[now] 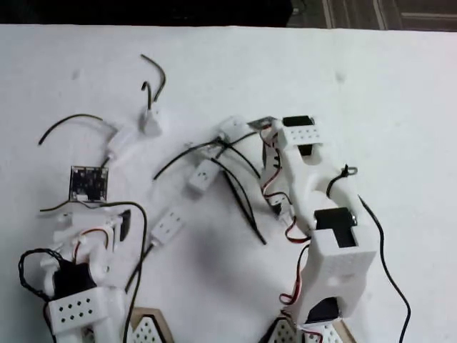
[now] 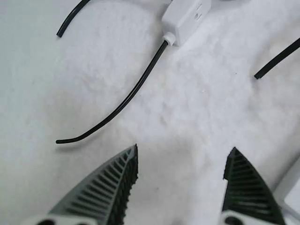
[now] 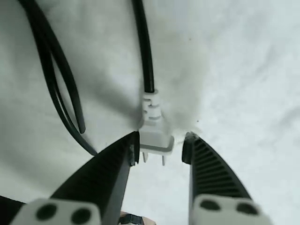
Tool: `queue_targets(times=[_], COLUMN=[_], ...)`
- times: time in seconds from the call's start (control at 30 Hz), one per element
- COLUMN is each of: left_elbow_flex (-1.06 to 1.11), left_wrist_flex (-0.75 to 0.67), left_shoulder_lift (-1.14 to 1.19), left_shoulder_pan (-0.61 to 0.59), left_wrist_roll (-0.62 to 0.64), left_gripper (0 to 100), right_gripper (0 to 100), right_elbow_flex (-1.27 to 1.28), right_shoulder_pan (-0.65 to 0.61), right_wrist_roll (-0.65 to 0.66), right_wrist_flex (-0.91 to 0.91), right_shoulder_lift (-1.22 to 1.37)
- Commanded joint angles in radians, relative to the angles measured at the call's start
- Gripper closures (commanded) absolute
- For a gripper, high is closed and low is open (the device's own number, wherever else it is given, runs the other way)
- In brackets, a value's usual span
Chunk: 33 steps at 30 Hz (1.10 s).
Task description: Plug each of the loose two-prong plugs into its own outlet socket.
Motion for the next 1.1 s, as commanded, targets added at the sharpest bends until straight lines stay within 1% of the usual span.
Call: queue_targets(times=[0.0,0.23,0.33,0.4,0.5,0.73,0.83,0.9,1.0,1.03,1.07], left_elbow_flex=[-0.006,-0.006,-0.006,-0.006,-0.006,-0.006,-0.006,-0.006,-0.006,-0.006,-0.006], left_wrist_flex=[0.0,0.0,0.0,0.0,0.0,0.0,0.0,0.0,0.0,0.0,0.0], left_shoulder_lift=[-0.013,-0.013,-0.013,-0.013,-0.013,-0.013,-0.013,-0.013,-0.013,-0.013,-0.013], left_shoulder_pan=[0.001,0.001,0.001,0.001,0.001,0.001,0.001,0.001,0.001,0.001,0.001], left_wrist_roll=[0.003,0.003,0.003,0.003,0.003,0.003,0.003,0.003,0.003,0.003,0.003], left_gripper=[71,71,71,71,71,71,71,71,71,71,71], right_gripper=[84.7,84.7,84.7,84.7,84.7,84.7,85.1,88.9,97.1,98.5,97.7], right_elbow_flex=[-0.035,-0.032,-0.029,-0.026,0.008,0.097,0.1,0.098,0.095,0.095,0.095], right_shoulder_pan=[0.015,0.048,0.056,0.056,0.038,-0.058,-0.062,-0.059,-0.056,-0.054,-0.054], right_wrist_roll=[0.011,0.011,0.048,0.049,0.046,0.043,0.014,0.012,0.014,0.014,0.014], right_wrist_flex=[0.001,-0.054,-0.053,-0.047,-0.047,-0.051,-0.053,-0.053,-0.054,-0.054,-0.054], right_shoulder_lift=[-0.007,-0.007,-0.007,-0.007,-0.007,-0.007,-0.007,-0.007,-0.007,-0.008,-0.008])
